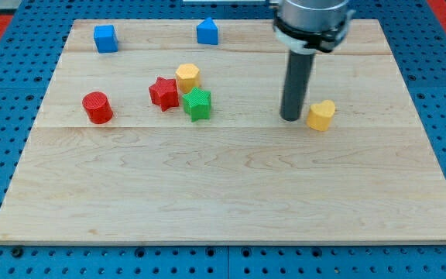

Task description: Push the red star into the green star

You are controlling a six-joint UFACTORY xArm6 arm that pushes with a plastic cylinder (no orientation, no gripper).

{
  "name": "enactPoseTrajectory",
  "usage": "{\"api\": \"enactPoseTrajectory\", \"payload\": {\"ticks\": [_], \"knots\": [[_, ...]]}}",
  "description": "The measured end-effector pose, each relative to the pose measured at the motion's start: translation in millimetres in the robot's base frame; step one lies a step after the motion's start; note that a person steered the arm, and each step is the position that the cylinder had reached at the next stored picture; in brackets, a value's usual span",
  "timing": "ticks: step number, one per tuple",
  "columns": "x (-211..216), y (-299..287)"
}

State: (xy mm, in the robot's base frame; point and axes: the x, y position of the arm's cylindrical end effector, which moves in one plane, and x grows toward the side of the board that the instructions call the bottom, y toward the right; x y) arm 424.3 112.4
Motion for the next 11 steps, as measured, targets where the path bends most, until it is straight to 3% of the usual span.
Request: {"api": "enactPoseTrajectory", "payload": {"ticks": [1, 4, 7, 8, 9, 10, 11], "knots": [[0.0, 5.5], [-50.2, -102.0], [-89.8, -247.8], [-52.7, -254.1], [-43.7, -248.6], [-69.0, -256.8], [-62.3, -221.8]]}}
